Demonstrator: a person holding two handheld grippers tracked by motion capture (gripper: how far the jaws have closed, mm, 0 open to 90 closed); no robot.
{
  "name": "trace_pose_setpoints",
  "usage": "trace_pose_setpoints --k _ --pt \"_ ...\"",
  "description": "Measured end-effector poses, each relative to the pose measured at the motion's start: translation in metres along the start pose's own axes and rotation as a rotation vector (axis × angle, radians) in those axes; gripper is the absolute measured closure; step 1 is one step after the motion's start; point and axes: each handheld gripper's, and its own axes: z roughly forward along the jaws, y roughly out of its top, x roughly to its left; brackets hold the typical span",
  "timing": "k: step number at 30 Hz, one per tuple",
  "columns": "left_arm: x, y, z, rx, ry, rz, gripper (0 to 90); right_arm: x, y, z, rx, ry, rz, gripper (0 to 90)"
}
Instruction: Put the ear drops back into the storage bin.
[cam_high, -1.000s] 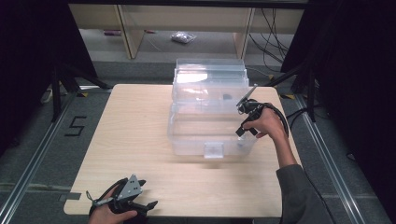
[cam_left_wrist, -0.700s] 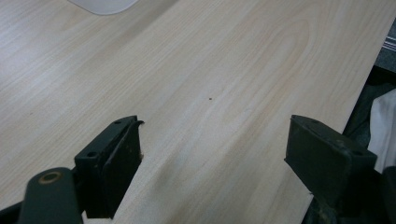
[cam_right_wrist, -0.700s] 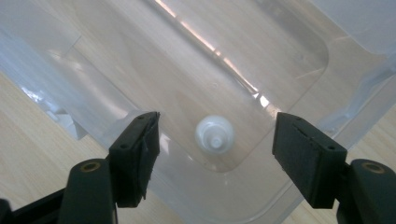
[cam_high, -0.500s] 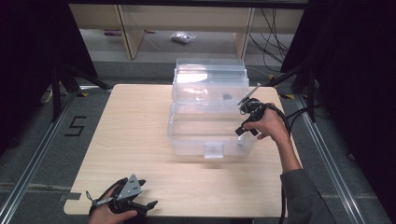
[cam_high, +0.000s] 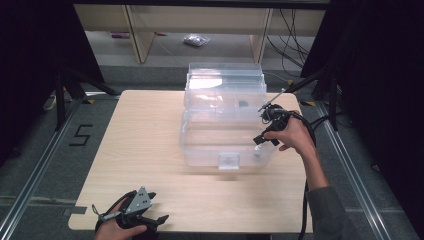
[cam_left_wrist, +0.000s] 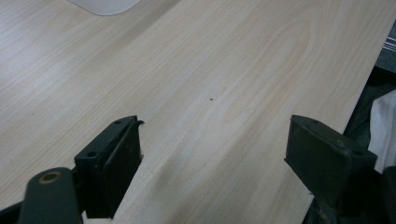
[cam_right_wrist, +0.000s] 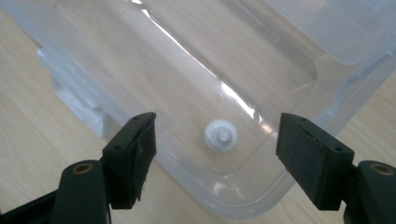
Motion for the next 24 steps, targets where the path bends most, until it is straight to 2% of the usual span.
trace_pose_setpoints --k 3,6,7,9,15,16,17,18,20,22,23,24 --pt "0.000 0.000 0.000 0.004 0.003 0.005 17.7 0.002 -0.005 -0.005 -0.024 0.015 0.002 29.2" --pt "0.000 0.000 0.000 -0.001 0.000 -0.001 17.8 0.004 -0.010 -0.009 -0.034 0.011 0.012 28.9" --pt "0.000 0.000 0.000 0.000 0.000 0.000 17.7 0.003 -0.012 -0.010 -0.041 0.007 -0.001 28.8" --pt "0.000 0.000 0.000 0.004 0.003 0.004 17.7 0.004 -0.015 -0.012 -0.054 0.010 0.013 28.7" --pt "0.001 0.000 0.001 0.014 0.003 0.009 17.7 0.007 -0.023 -0.014 -0.083 0.011 0.004 28.2" --pt "0.001 0.000 0.001 0.011 0.007 0.006 17.8 0.007 -0.024 -0.014 -0.088 0.014 -0.001 28.2" --pt "0.000 0.000 0.001 0.006 0.005 -0.015 17.7 0.009 -0.025 -0.014 -0.095 0.024 0.010 28.1" --pt "0.000 -0.001 0.001 0.005 0.004 -0.016 17.7 0.009 -0.026 -0.014 -0.094 0.016 0.008 28.0" --pt "0.000 0.000 0.000 0.006 0.004 -0.006 17.7 0.012 -0.028 -0.013 -0.105 0.023 0.009 27.5" --pt "-0.001 -0.001 0.001 0.005 0.006 -0.013 17.7 0.014 -0.029 -0.014 -0.112 0.024 0.009 27.2" --pt "0.001 0.000 0.000 0.007 0.003 0.009 17.7 0.014 -0.030 -0.013 -0.118 0.022 -0.005 27.1" --pt "0.001 0.000 0.000 0.006 0.001 0.006 17.7 0.016 -0.030 -0.014 -0.119 0.024 0.002 27.0"
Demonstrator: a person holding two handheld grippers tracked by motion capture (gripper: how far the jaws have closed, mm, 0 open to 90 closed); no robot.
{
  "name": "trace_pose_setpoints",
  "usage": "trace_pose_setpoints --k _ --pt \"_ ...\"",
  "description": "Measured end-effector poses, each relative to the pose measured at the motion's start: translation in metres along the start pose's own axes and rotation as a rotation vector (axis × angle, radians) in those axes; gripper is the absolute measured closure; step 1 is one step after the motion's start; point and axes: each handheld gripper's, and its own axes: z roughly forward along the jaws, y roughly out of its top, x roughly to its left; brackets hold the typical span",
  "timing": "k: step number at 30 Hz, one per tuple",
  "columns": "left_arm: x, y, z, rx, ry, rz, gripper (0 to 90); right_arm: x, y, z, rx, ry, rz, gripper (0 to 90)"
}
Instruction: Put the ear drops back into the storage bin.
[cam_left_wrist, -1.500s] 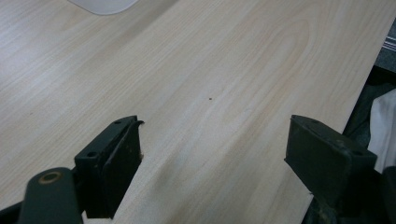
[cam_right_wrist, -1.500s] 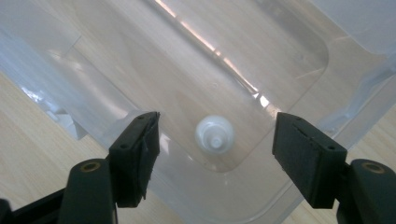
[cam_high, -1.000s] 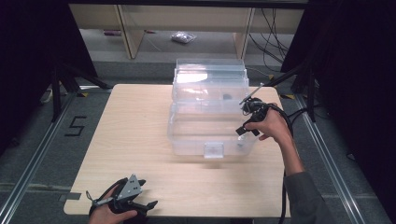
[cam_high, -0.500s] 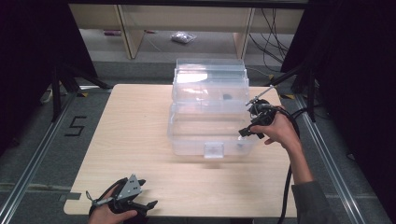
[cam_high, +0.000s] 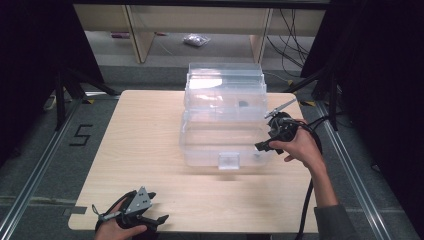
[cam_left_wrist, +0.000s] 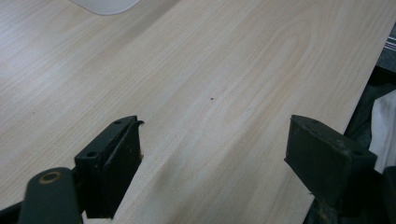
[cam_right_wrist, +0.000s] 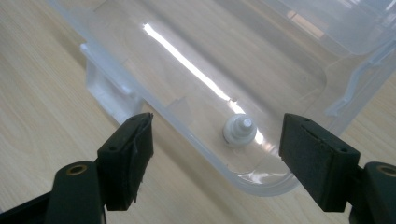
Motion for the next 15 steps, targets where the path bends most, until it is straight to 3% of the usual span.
trace_pose_setpoints --k 4,9,10,12,14,15 --pt "-0.001 0.000 0.000 0.000 0.004 -0.021 17.8 0.003 -0.002 0.001 -0.013 0.007 -0.002 25.9" --pt "0.000 0.000 0.000 0.006 0.005 0.001 17.7 0.007 -0.005 0.003 -0.022 0.010 -0.005 24.7" --pt "0.000 0.000 0.000 0.002 0.003 0.002 17.7 0.009 -0.005 0.003 -0.018 -0.002 0.013 24.6" --pt "-0.001 0.000 0.000 -0.002 0.004 -0.022 17.7 0.009 -0.007 0.003 -0.030 0.011 -0.006 24.6" --pt "-0.001 0.000 0.000 -0.002 0.004 -0.018 17.7 0.012 -0.008 0.003 -0.031 0.014 0.009 24.2" --pt "0.000 0.000 0.000 -0.001 0.003 0.001 17.7 0.012 -0.009 0.004 -0.041 0.016 -0.008 24.3"
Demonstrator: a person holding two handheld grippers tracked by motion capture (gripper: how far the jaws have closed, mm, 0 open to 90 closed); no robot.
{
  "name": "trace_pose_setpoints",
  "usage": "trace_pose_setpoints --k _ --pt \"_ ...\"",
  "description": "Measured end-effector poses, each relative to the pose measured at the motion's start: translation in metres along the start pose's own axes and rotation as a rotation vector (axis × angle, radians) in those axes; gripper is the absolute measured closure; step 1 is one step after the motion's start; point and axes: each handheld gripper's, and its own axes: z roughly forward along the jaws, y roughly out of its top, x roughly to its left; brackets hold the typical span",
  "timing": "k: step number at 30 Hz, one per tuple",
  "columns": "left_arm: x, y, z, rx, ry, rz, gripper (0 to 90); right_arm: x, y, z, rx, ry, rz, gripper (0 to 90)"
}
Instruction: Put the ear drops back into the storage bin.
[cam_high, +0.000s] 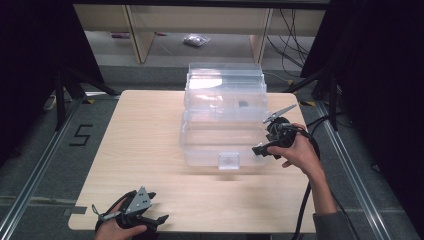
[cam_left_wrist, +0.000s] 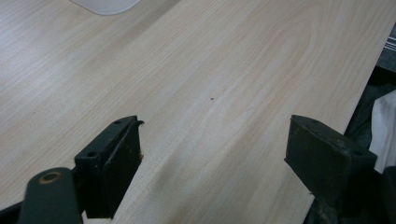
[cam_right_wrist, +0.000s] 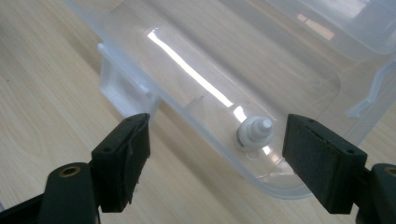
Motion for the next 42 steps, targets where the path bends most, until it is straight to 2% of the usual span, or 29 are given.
trace_pose_setpoints --k 7,9,14,18,20,21,24,26,27,28,29,30,32,33,34,35,36,37,39,40,41,42 --pt "0.000 0.000 0.001 0.005 0.002 0.001 17.7 0.005 -0.005 0.001 -0.011 0.005 0.009 23.9" --pt "0.000 0.000 0.001 0.009 0.000 0.002 17.7 0.007 -0.006 0.001 -0.012 -0.011 0.011 23.8" --pt "-0.001 0.000 0.000 0.002 -0.005 -0.004 17.7 0.009 -0.009 0.002 -0.024 0.010 -0.011 23.9" --pt "0.000 0.000 0.001 0.008 0.000 0.001 17.7 0.012 -0.011 0.006 -0.024 0.005 -0.023 23.9" --pt "0.000 0.000 0.001 0.009 -0.001 0.001 17.7 0.015 -0.012 0.007 -0.020 0.008 -0.007 23.9" --pt "0.000 0.000 0.001 0.009 -0.002 0.002 17.7 0.014 -0.013 0.007 -0.025 0.006 -0.023 23.9" --pt "0.000 0.000 0.000 0.008 -0.001 0.001 17.7 0.017 -0.016 0.008 -0.032 -0.001 -0.002 23.8" --pt "0.000 0.000 0.001 0.006 -0.003 -0.001 17.7 0.019 -0.019 0.008 -0.044 0.011 -0.008 23.6" --pt "0.000 0.000 0.000 0.002 -0.009 -0.005 17.7 0.020 -0.019 0.009 -0.054 0.002 -0.007 23.6" --pt "0.000 0.000 0.000 0.002 -0.006 -0.003 17.8 0.019 -0.020 0.009 -0.050 0.004 -0.020 23.6" --pt "-0.001 0.000 0.000 0.000 -0.005 -0.005 17.7 0.022 -0.021 0.007 -0.043 0.012 -0.012 23.6" --pt "-0.001 0.000 0.000 -0.001 -0.013 -0.007 17.8 0.022 -0.021 0.008 -0.059 0.013 -0.017 23.6" --pt "-0.001 0.000 0.000 -0.005 -0.013 -0.012 17.7 0.022 -0.022 0.007 -0.055 0.000 -0.031 23.6" --pt "-0.002 0.000 0.000 -0.004 -0.014 -0.012 17.7 0.022 -0.022 0.006 -0.057 0.007 -0.038 23.6" --pt "-0.001 0.000 0.000 -0.001 -0.010 -0.008 17.7 0.025 -0.023 0.006 -0.052 0.007 -0.005 23.6" --pt "-0.001 0.000 0.000 0.001 -0.008 -0.006 17.7 0.023 -0.024 0.006 -0.059 0.013 -0.040 23.6" --pt "-0.001 0.000 0.000 0.000 -0.009 -0.006 17.7 0.024 -0.025 0.007 -0.071 0.015 -0.036 23.6" --pt "-0.001 0.000 0.000 0.000 -0.009 -0.005 17.7 0.026 -0.025 0.005 -0.057 0.014 -0.020 23.6" --pt "-0.002 0.000 0.000 -0.001 -0.008 -0.019 17.7 0.024 -0.027 0.005 -0.067 0.014 -0.049 23.7" --pt "-0.002 0.000 0.000 -0.002 -0.009 -0.019 17.8 0.027 -0.028 0.006 -0.072 0.015 -0.021 23.7" --pt "-0.002 0.000 0.000 -0.001 -0.008 -0.019 17.7 0.026 -0.029 0.005 -0.073 0.013 -0.043 23.7" --pt "-0.002 0.000 0.000 -0.001 -0.008 -0.016 17.7 0.027 -0.030 0.004 -0.067 0.012 -0.035 23.6"
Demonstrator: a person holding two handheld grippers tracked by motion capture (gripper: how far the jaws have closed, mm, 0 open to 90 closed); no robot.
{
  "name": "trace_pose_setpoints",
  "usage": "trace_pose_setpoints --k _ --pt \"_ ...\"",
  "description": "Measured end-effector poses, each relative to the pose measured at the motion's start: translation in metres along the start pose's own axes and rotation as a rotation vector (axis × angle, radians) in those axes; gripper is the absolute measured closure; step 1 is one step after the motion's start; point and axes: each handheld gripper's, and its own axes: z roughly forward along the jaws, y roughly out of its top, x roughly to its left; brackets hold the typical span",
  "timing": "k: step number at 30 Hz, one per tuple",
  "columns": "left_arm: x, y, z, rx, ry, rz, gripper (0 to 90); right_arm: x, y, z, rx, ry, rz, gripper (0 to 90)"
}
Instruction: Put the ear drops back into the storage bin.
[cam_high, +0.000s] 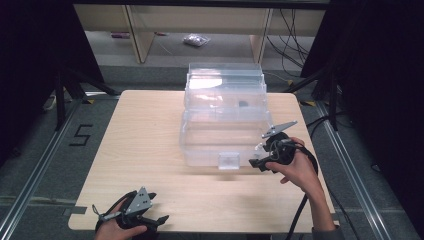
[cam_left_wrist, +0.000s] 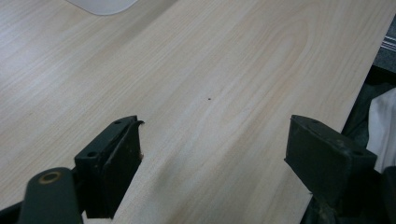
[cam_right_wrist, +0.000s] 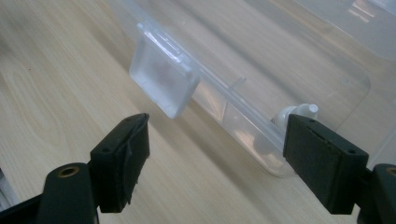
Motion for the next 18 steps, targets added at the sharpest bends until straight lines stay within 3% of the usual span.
trace_pose_setpoints --k 6,7,9,14,18 --pt "0.000 0.000 0.000 0.001 -0.004 -0.004 17.7 0.004 -0.006 -0.001 -0.023 0.008 -0.014 23.3" --pt "0.001 0.000 0.000 0.007 -0.001 0.000 17.7 0.004 -0.007 0.000 -0.026 0.000 -0.034 23.2" --pt "0.001 0.000 0.000 0.003 -0.002 0.012 17.7 0.007 -0.008 0.000 -0.027 0.013 -0.015 23.2" --pt "0.001 0.000 0.000 0.003 -0.001 0.011 17.7 0.009 -0.013 0.001 -0.034 0.010 -0.053 23.2" --pt "0.001 0.000 0.000 0.005 0.006 0.016 17.7 0.014 -0.018 0.002 -0.037 0.021 -0.023 22.5"
